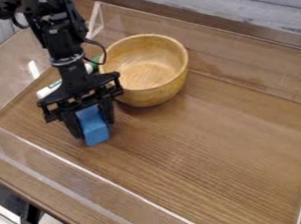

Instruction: Put the blue block in the brown bowl

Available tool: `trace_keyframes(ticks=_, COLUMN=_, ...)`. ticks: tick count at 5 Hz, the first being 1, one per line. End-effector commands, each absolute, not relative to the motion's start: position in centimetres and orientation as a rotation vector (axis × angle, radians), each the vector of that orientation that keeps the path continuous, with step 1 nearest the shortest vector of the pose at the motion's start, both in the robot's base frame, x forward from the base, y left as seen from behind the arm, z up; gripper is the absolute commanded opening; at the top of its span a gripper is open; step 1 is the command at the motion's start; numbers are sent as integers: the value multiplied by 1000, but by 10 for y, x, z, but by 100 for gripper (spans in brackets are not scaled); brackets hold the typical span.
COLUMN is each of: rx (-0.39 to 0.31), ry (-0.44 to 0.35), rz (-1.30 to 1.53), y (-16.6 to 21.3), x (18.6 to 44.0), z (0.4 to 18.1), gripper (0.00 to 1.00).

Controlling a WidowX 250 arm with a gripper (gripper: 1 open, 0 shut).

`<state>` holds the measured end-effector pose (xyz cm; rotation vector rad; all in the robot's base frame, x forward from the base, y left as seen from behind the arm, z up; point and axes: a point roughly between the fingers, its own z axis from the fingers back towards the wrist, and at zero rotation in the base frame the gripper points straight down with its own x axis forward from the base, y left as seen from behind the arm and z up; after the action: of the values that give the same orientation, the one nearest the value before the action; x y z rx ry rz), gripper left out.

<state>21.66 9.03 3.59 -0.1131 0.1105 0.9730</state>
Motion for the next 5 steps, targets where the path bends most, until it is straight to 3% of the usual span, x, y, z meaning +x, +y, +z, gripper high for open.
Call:
trace_keyframes(ticks=1, rx=-96, ry=29, rz=933, y=96, x=229, z=61, gripper=0)
trace_keyframes(ticks=2, rx=-79, ry=23, rz=906, y=97, x=230, z=76, gripper=0)
trace_keyframes(ticks=4, rx=-110, ry=-16, rz=785, y=105, x=244, z=139, gripper=0)
trace_keyframes(ticks=5, rx=-146, ry=-44, rz=751, y=106, x=253, z=143, gripper=0)
